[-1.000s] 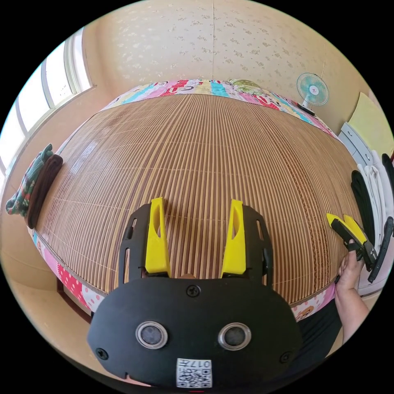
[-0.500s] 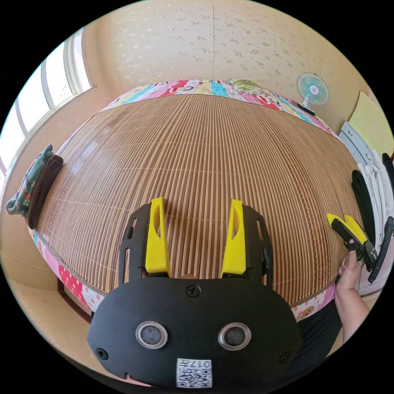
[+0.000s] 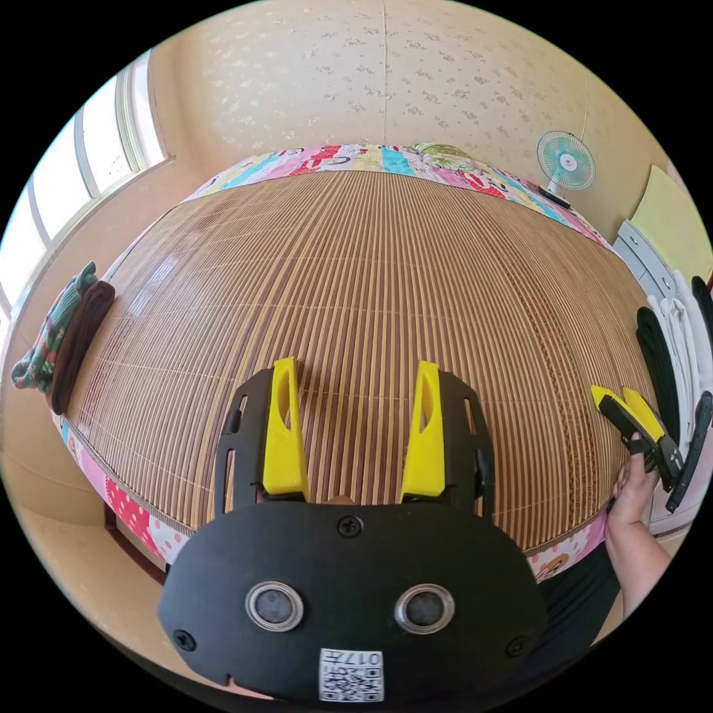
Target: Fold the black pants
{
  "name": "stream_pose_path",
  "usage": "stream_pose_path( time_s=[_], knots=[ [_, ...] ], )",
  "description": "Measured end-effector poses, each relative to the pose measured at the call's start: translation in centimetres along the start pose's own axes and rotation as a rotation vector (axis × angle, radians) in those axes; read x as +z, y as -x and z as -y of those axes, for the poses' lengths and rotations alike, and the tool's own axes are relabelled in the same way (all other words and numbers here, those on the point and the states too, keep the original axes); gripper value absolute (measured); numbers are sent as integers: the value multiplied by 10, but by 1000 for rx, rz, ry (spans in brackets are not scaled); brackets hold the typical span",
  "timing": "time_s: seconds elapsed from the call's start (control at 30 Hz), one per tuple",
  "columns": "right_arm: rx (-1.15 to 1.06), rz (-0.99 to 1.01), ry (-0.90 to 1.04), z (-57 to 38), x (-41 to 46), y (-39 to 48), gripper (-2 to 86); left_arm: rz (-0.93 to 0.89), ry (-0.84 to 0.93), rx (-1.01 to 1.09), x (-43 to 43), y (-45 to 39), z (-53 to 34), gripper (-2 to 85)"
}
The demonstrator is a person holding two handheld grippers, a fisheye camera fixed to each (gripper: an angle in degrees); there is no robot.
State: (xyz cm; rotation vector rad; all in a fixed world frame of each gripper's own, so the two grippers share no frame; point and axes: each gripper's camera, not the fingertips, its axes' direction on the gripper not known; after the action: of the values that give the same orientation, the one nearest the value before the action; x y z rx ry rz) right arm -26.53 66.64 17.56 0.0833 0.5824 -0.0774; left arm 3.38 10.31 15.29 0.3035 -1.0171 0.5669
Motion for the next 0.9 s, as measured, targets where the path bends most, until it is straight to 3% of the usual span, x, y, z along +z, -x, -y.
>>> stream_pose_path(
  time_s=[0.23, 0.27, 0.33, 0.4, 0.47, 0.67, 0.73, 0.8, 0.9],
  knots=[
    [0, -2, -3, -2, -3, -10, 241, -70, -8, -43, -22, 10, 15, 196],
    [0, -2, -3, -2, -4, -12, 241, -109, -8, -55, -26, 17, 16, 170],
    [1, 1, -4, -2, -4, -15, 241, -390, -78, -119, -45, 62, 14, 83],
    [1, 2, -4, -2, -5, -17, 241, -459, -137, -227, -61, 110, 6, 53],
    [0, 2, -4, -2, -6, -20, 241, -408, -189, -275, -85, 163, 0, 45],
    [-1, 0, -4, -2, -8, -25, 241, 61, -282, -357, -199, 364, 16, 46],
    [0, 0, -4, -2, -9, -26, 241, 392, -302, -393, -245, 441, 40, 70],
    [0, 0, -4, -2, -10, -27, 241, 566, -210, -417, -258, 499, 63, 110],
    [0, -1, -3, -1, -11, -29, 241, 558, 60, -511, -239, 596, 78, 155]
  ],
)
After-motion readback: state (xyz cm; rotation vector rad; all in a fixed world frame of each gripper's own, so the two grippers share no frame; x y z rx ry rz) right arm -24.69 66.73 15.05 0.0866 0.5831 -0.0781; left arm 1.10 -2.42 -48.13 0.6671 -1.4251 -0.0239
